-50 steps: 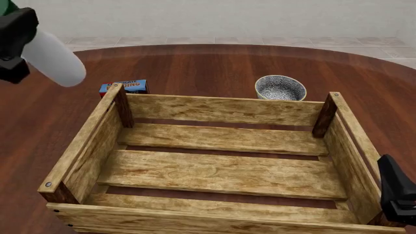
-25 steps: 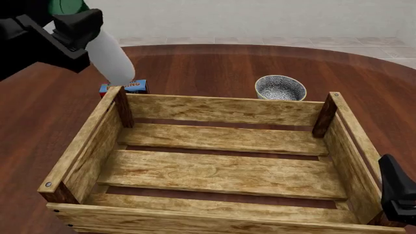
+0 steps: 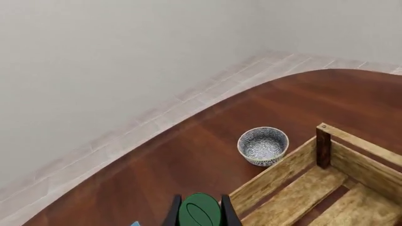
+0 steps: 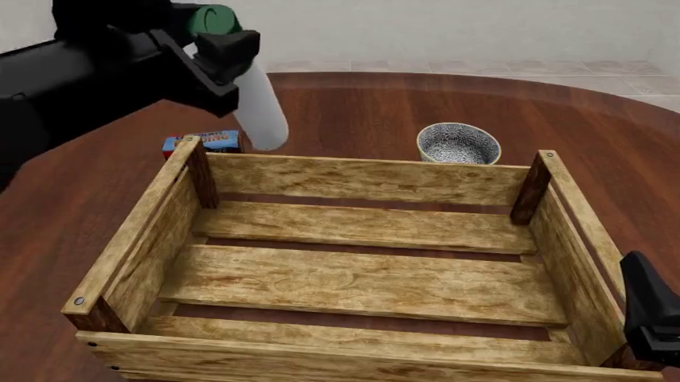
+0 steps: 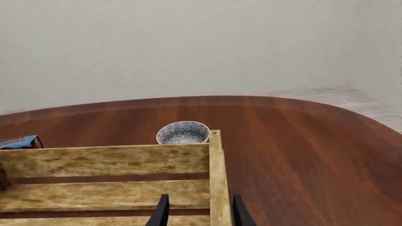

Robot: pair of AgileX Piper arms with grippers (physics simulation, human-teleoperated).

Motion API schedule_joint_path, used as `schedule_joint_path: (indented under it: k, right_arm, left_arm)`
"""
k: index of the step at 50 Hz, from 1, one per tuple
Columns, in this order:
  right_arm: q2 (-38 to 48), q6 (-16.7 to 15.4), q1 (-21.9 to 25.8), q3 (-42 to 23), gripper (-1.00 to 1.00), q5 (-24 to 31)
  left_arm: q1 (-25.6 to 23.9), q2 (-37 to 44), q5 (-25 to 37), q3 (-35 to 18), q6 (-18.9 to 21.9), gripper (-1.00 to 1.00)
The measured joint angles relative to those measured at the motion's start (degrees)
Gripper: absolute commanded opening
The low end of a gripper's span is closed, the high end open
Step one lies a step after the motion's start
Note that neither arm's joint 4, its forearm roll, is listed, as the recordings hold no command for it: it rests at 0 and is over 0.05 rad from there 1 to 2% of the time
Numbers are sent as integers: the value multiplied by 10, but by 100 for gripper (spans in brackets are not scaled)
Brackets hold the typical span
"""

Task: Pick up the salad dressing and put it in the tray.

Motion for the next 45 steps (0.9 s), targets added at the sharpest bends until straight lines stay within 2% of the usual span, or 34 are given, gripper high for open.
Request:
schedule_joint_path:
  k: [19, 45]
  right_arm:
    - [0, 2, -2, -1, 100, 1]
    - [0, 0, -2, -1, 100, 1]
  left_arm:
    - [-41, 69, -26, -5, -23, -100]
    - [-58, 136, -67, 8, -36, -100]
